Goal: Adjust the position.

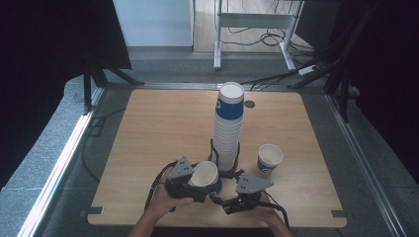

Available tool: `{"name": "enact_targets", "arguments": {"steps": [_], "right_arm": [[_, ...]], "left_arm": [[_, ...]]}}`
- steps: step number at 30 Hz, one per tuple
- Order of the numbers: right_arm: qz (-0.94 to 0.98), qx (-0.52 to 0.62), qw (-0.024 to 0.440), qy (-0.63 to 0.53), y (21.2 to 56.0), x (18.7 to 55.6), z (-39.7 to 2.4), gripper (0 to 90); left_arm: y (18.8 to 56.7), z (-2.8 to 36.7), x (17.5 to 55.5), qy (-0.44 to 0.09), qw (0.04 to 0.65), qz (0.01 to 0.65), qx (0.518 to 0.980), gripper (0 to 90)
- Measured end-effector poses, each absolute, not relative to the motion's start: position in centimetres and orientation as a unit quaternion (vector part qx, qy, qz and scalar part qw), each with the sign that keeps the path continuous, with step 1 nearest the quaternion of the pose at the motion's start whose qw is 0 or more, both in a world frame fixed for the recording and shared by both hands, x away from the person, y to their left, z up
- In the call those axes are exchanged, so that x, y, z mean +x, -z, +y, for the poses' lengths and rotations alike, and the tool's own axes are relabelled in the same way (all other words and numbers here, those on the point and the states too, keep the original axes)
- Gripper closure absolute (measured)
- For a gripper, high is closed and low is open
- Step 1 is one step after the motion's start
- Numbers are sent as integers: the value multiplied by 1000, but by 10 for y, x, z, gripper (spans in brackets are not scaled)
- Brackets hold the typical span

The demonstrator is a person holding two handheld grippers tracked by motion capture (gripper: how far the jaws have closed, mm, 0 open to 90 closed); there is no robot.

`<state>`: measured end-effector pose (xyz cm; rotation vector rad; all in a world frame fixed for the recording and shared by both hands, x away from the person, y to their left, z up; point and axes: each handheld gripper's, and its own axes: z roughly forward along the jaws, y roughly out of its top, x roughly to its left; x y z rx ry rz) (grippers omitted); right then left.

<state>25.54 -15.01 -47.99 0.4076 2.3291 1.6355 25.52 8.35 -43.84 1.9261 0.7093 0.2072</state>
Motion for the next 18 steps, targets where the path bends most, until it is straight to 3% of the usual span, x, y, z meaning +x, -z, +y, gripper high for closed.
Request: {"name": "enact_targets", "arguments": {"steps": [18], "right_arm": [[824, 129, 155, -529, 488, 251, -137, 210]], "left_arm": [[440, 63, 243, -148, 442, 254, 848, 155]]}}
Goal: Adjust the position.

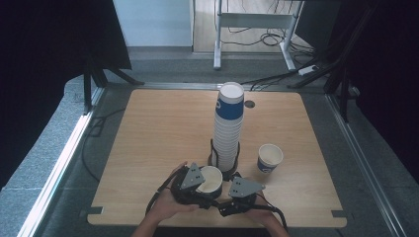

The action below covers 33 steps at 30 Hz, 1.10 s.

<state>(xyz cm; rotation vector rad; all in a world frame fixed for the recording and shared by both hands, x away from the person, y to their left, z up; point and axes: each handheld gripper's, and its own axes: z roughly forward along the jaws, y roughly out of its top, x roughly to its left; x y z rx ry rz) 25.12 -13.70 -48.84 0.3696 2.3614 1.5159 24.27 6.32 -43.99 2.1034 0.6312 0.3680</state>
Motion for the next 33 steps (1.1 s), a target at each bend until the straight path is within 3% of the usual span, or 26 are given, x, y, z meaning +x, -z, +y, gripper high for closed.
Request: {"name": "enact_targets", "arguments": {"steps": [13, 25, 33], "right_arm": [[838, 124, 176, -501, 496, 250, -129, 241], [826, 130, 180, -519, 492, 250, -135, 252], [809, 152, 181, -539, 486, 254, -147, 254]], "left_arm": [[445, 54, 239, -177, 401, 239, 867, 147], [438, 62, 241, -153, 440, 265, 844, 82], [426, 79, 239, -139, 485, 261, 823, 100]]}}
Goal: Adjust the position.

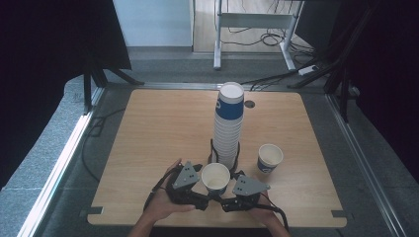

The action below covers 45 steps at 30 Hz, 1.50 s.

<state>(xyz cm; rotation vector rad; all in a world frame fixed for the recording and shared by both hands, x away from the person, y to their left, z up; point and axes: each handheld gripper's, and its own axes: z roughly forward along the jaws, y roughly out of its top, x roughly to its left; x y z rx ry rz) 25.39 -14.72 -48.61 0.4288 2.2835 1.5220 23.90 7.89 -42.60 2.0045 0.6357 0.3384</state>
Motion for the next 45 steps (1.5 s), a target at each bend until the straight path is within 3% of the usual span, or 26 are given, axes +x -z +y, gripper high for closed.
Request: {"name": "enact_targets", "arguments": {"steps": [18, 45], "right_arm": [[796, 169, 196, -547, 480, 257, -159, 254], [792, 175, 208, -547, 477, 257, -165, 254]], "left_arm": [[424, 93, 243, -109, 520, 271, 802, 144], [430, 92, 244, -128, 497, 285, 810, 148]]}}
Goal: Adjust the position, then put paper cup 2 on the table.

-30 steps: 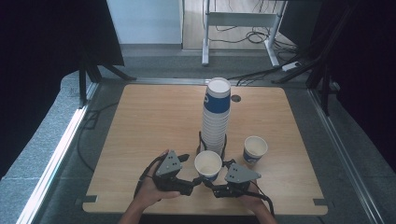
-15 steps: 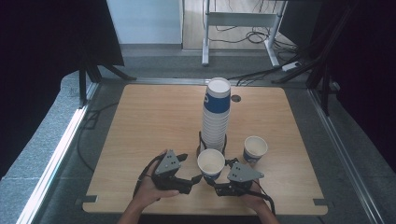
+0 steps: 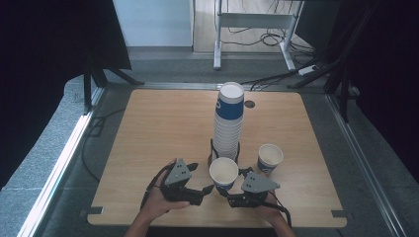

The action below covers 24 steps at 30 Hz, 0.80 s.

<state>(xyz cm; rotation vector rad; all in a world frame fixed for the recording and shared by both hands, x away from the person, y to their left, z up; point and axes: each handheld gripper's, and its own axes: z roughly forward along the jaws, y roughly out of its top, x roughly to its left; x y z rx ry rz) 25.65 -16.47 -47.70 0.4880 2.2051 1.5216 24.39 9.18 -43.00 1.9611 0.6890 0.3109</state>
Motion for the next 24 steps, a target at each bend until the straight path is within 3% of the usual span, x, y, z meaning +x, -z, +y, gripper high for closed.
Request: {"name": "enact_targets", "arguments": {"steps": [24], "right_arm": [[775, 190, 229, -558, 464, 258, -183, 255]], "left_arm": [[432, 91, 245, -132, 491, 286, 812, 149]]}}
